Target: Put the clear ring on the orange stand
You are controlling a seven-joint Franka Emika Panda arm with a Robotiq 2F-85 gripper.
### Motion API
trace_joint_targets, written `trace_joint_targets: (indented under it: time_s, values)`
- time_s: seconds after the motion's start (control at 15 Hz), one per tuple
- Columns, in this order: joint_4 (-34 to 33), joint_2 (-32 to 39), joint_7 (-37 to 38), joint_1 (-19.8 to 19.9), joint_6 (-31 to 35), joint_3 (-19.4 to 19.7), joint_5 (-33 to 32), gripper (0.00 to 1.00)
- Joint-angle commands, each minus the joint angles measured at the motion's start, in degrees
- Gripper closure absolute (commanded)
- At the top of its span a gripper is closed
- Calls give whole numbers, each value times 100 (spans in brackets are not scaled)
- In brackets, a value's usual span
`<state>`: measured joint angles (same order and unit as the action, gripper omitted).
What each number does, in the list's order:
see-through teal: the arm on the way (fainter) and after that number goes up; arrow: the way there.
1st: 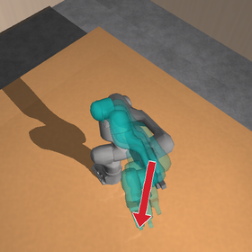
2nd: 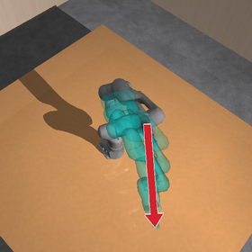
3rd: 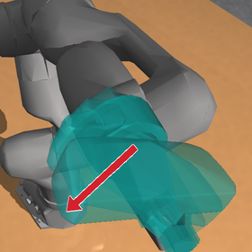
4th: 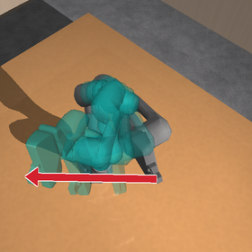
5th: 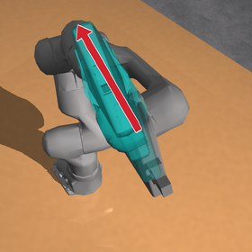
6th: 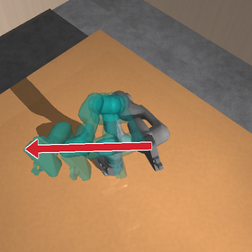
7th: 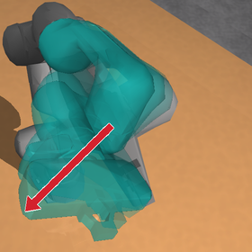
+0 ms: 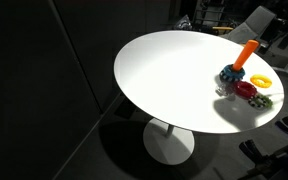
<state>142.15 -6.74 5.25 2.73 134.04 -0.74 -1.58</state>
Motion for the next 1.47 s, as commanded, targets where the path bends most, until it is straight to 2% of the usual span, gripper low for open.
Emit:
trace_joint_targets:
  time_s: [0.0, 0.27, 0.8, 1.13, 1.4]
  values:
    - [-115, 484, -517, -20, 447, 144, -41, 0]
    - [-113, 831, -701, -22, 912, 181, -18, 0]
    - [0, 814, -495, -53, 908, 161, -45, 0]
    - [-50, 1166, -347, -99, 1043, 144, -57, 0]
    - [-74, 1547, -111, -202, 1441, 149, -177, 0]
